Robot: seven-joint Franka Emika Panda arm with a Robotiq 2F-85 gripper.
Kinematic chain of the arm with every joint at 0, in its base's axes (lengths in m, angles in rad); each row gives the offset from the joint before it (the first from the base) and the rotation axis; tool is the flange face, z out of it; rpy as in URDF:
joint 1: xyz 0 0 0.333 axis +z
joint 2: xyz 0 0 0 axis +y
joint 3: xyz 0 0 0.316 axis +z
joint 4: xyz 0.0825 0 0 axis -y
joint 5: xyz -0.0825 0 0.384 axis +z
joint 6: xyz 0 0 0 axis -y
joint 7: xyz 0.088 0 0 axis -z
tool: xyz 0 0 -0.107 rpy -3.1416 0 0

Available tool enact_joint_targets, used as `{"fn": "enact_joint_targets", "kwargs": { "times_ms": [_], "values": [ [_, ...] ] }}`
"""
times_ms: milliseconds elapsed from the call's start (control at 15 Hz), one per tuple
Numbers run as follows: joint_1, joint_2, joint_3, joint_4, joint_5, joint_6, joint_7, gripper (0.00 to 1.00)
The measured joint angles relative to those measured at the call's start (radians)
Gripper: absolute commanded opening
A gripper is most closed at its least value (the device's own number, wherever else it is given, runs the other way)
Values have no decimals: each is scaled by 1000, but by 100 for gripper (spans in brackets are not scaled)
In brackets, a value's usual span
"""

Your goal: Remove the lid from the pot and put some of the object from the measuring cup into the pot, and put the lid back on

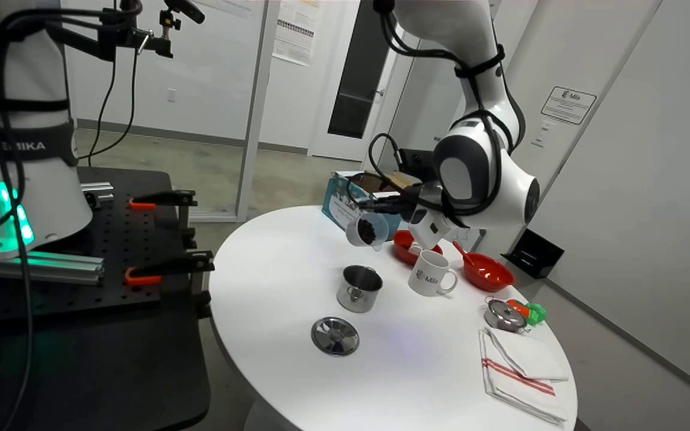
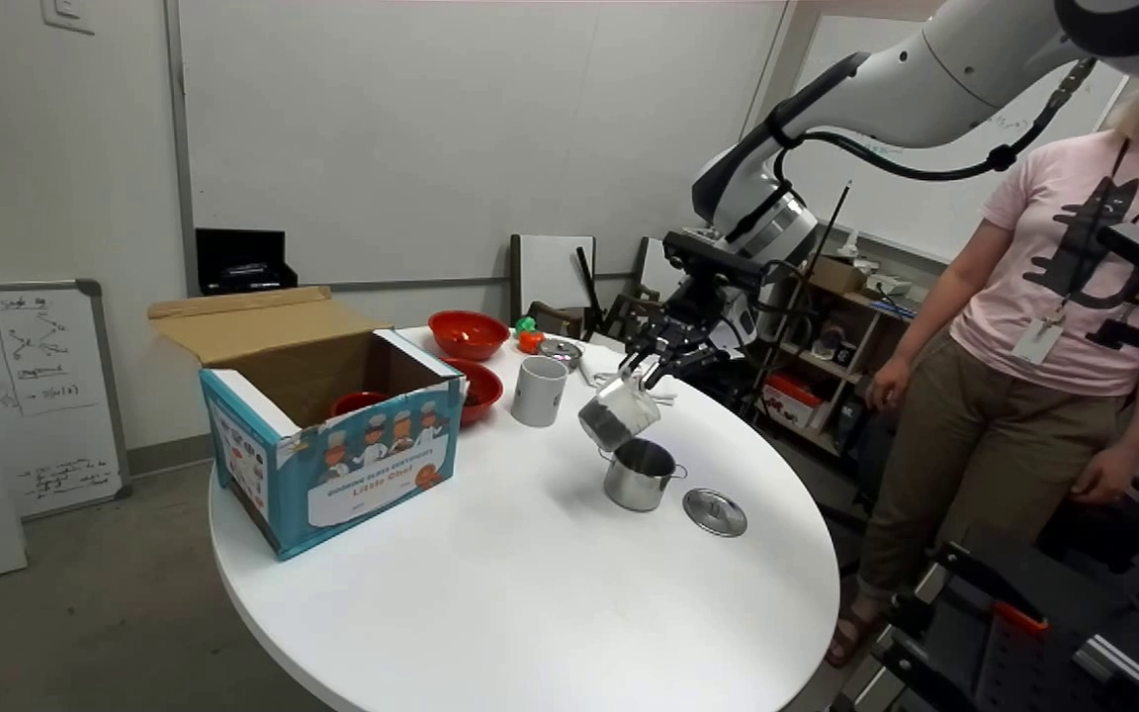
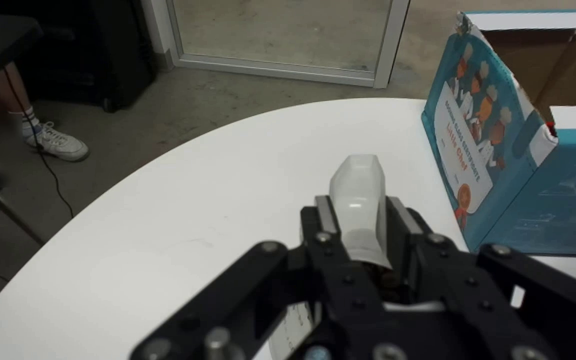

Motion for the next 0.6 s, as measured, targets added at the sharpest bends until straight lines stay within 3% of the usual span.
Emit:
{"fn": "enact_joint_targets", "kwargs": {
  "times_ms": [600],
  "values": [
    [-64,75,-7,29,81,-139,-70,8]
  ]
}}
